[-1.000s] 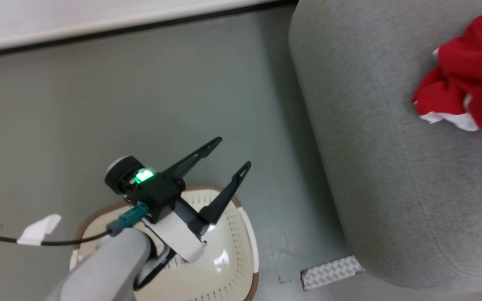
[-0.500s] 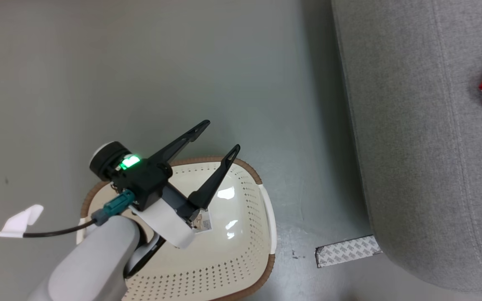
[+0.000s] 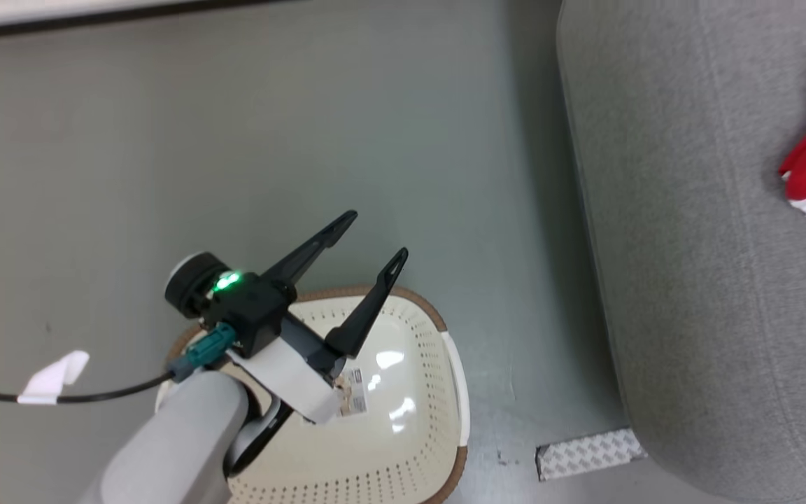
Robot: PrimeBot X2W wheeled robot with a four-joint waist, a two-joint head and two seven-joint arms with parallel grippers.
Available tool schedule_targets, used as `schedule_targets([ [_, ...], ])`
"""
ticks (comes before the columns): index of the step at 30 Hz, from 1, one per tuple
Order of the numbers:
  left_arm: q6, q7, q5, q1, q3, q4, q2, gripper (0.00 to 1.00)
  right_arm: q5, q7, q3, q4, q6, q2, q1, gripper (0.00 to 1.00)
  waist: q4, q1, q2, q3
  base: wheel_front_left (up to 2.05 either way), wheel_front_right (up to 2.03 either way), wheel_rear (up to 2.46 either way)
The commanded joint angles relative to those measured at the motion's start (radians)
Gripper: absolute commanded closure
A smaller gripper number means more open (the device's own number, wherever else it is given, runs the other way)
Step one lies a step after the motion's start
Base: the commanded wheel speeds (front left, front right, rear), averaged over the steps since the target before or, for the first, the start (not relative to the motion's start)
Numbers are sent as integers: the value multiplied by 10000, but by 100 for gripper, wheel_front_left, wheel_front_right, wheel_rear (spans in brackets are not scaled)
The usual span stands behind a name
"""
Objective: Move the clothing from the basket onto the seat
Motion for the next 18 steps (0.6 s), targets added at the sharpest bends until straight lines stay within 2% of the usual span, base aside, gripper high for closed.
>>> schedule_targets([
  [1, 15, -6, -139, 160, 31, 48, -47, 0, 118, 28, 144, -16, -24, -84, 117, 0, 9, 0, 0, -415, 0, 0, 0],
  [11, 15, -6, -264, 1244, 492, 582, -700, 0, 898, 614, 1581, -937, -24, -1026, 1145, 0, -38, 0, 0, -2603, 0, 0, 0],
  [18, 23, -6, -367, 2176, 1369, 809, -1227, 0, 1127, 204, 2067, -2133, -24, -1277, 1992, 0, 169, 0, 0, -4026, 0, 0, 0],
])
